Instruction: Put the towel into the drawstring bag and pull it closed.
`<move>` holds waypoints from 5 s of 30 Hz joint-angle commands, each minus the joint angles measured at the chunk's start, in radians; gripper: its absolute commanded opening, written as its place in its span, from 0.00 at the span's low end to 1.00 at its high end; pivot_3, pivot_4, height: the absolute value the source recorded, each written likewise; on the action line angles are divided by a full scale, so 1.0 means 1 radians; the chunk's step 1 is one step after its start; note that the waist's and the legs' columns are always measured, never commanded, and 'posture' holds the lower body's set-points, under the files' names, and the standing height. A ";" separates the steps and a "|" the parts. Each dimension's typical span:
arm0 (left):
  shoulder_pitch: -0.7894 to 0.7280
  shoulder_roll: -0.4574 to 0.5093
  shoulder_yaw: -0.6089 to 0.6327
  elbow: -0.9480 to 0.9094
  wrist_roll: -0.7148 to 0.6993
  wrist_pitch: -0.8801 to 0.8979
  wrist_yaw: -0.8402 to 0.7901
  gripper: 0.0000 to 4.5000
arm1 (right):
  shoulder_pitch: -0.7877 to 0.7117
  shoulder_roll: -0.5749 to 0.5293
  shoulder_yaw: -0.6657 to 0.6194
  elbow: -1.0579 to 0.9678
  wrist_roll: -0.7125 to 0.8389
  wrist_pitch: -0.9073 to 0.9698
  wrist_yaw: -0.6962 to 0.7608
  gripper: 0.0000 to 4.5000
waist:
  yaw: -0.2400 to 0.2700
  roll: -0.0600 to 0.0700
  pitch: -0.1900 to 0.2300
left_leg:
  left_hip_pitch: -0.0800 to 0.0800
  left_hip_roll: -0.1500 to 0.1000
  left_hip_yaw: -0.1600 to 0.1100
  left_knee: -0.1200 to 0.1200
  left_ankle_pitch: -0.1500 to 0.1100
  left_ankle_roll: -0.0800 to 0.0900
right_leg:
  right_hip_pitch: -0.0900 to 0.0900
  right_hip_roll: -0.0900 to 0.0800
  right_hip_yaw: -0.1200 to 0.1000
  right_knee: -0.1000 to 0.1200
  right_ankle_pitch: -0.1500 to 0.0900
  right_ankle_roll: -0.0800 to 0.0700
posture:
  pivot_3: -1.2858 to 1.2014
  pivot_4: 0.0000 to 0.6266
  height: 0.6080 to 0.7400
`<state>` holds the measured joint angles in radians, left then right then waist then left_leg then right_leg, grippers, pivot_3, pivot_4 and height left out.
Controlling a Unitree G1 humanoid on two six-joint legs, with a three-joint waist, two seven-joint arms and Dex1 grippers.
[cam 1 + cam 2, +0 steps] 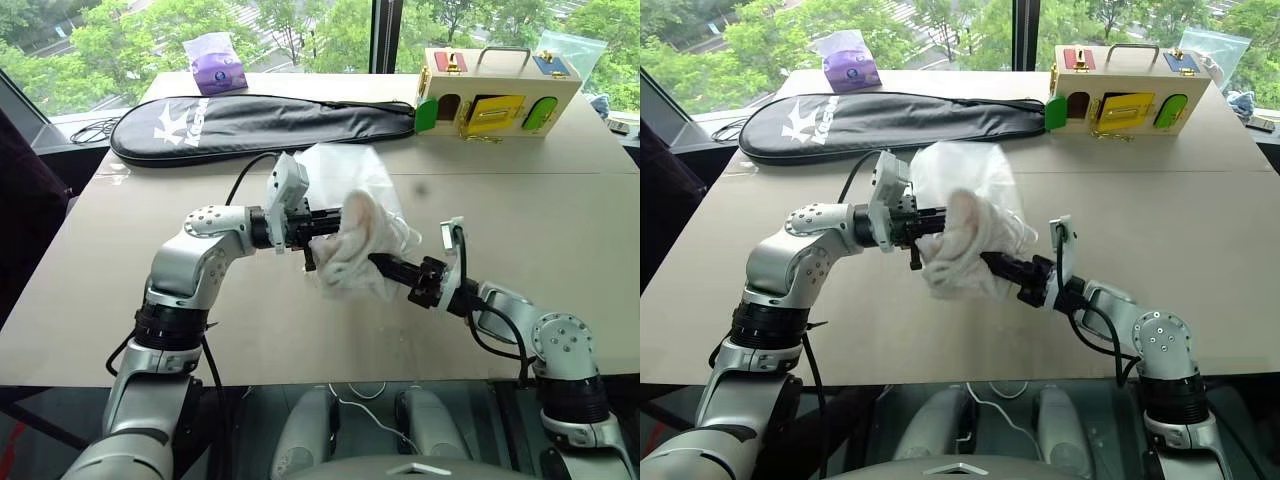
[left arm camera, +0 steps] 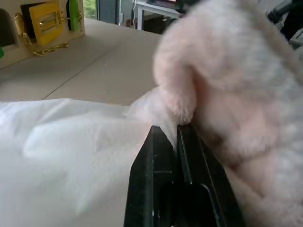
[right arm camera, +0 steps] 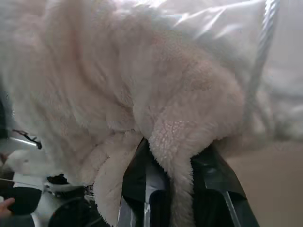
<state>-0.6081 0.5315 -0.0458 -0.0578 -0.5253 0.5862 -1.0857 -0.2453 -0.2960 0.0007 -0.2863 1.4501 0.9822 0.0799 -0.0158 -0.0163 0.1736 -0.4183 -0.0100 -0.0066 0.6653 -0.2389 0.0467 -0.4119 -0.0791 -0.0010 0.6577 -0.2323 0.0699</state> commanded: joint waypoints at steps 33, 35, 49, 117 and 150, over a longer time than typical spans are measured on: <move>0.036 -0.008 0.012 -0.100 -0.070 0.053 0.025 0.00 | -0.185 0.433 -0.141 0.028 0.071 -0.511 -0.515 0.01 | -0.004 0.001 0.002 | 0.000 0.000 0.000 -0.001 0.000 0.000 | -0.001 0.000 0.001 0.000 0.000 0.000 | 0.52 0.24 1.00; 0.016 -0.031 0.028 -0.100 -0.089 0.077 0.055 0.00 | -0.177 0.356 -0.059 -0.013 -0.032 -0.438 -0.474 0.01 | -0.003 0.002 0.002 | 0.000 0.000 0.000 -0.001 0.000 0.000 | -0.001 0.000 0.001 0.000 0.000 0.000 | 0.52 0.24 1.00; -0.053 -0.132 0.141 -0.002 -0.244 0.394 0.336 0.00 | 0.016 0.160 -0.033 -0.095 0.057 -0.227 -0.359 0.01 | -0.001 0.000 0.003 | 0.000 0.000 0.000 -0.001 0.000 0.000 | 0.000 0.000 0.001 0.000 0.000 0.000 | 0.52 0.24 1.00; 0.042 -0.132 -0.050 -0.084 -0.256 0.423 0.161 0.00 | -0.191 0.382 -0.195 0.088 0.019 -0.281 -0.095 0.00 | -0.002 0.001 0.003 | 0.001 0.000 0.001 -0.001 0.000 0.000 | -0.001 0.000 0.001 0.000 0.000 0.000 | 0.52 0.24 1.00; -0.080 -0.183 0.034 0.045 -0.251 0.399 0.200 0.00 | -0.034 0.296 -0.119 -0.034 0.081 -0.317 -0.279 0.00 | 0.001 0.000 0.003 | 0.000 0.000 0.001 -0.001 0.000 0.000 | -0.001 0.000 0.001 0.000 0.000 0.000 | 0.52 0.24 1.00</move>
<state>-0.6790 0.3594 0.0029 0.0463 -0.7465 0.9706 -0.8708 -0.2485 -0.0117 -0.1141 -0.3064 1.5008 0.6902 -0.1860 -0.0149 -0.0160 0.1769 -0.4180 -0.0100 -0.0055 0.6642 -0.2388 0.0466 -0.4126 -0.0789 0.0005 0.6573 -0.2323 0.0698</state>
